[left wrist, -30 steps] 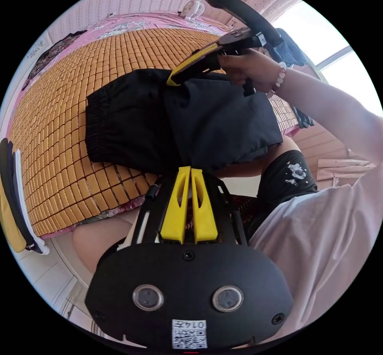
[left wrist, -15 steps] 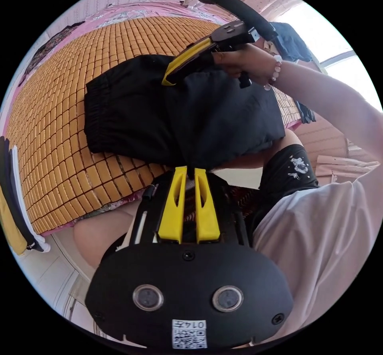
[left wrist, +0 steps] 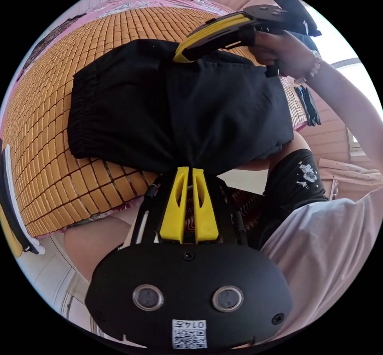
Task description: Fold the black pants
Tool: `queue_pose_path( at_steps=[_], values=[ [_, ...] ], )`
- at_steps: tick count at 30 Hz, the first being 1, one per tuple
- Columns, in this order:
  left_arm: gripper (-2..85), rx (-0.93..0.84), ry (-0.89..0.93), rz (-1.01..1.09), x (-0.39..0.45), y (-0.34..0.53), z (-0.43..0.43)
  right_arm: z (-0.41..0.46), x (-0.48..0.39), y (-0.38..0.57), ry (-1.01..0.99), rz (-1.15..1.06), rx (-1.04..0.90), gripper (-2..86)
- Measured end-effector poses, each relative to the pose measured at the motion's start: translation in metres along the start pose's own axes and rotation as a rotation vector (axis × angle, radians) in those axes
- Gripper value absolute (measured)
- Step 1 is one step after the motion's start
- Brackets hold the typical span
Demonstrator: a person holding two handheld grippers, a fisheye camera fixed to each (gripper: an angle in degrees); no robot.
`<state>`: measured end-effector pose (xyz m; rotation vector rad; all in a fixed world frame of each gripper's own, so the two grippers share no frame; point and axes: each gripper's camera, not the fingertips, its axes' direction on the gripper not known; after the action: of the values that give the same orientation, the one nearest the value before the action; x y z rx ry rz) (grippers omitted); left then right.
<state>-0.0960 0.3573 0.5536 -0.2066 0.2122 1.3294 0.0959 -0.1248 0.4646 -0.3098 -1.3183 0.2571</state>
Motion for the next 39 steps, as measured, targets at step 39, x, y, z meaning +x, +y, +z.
queue_pose_path(
  at_steps=[39],
  values=[
    [-1.0,-0.035,-0.145,0.397,0.139,-0.048,0.053,-0.036,0.014,0.022,0.071,0.366,-0.016,-0.3]
  ],
)
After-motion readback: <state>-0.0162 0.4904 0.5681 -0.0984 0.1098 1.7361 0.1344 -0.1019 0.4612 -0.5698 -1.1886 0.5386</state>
